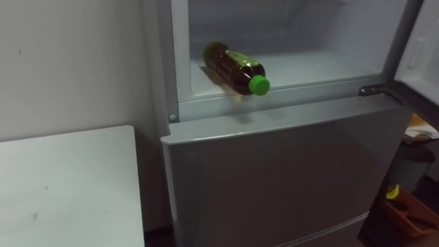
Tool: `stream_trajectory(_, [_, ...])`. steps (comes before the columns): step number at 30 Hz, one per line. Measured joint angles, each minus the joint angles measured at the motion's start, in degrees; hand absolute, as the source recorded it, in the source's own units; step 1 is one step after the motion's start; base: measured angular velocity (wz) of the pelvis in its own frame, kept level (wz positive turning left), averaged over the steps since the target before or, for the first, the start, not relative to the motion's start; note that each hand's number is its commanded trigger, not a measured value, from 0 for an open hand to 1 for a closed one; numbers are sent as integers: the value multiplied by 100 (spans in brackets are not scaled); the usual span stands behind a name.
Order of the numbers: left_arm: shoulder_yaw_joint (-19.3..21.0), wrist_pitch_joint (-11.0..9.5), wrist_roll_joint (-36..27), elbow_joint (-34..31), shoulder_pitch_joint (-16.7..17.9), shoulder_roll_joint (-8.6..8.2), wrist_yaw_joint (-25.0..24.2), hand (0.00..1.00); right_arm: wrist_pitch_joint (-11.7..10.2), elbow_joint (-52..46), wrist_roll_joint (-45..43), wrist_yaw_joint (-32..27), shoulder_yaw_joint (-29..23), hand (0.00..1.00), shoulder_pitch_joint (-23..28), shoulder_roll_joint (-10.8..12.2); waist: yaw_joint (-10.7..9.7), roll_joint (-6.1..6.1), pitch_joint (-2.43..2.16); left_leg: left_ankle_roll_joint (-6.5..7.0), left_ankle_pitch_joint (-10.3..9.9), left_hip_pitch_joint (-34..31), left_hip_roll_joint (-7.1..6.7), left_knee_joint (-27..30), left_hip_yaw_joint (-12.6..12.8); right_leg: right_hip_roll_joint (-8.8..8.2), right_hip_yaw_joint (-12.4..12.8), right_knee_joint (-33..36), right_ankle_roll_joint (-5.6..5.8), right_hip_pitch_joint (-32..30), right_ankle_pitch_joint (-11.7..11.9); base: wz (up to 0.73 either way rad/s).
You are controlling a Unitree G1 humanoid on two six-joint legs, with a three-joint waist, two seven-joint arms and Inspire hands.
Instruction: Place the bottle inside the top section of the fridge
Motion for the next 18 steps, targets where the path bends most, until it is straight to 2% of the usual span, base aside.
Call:
stream_trajectory(12, [3,-138,-7,245,-1,-21,-2,0,70,-129,-131,53,191,0,5,1,-16,-4,4,-1,1,7,-1,29,0,-4,6,9,-3,7,-5,0])
stream_trajectory(14, [4,-151,-6,242,-1,-22,-8,0,185,-225,-132,55,207,0,39,2,-22,-6,5,-1,1,8,-1,29,0,-4,9,11,-4,6,-11,0])
stream_trajectory(18, [3,-167,-4,243,-6,-48,-10,0,220,-231,-264,73,226,0,51,3,-22,-20,14,-1,0,14,-7,34,0,-18,7,50,-1,-3,-39,0])
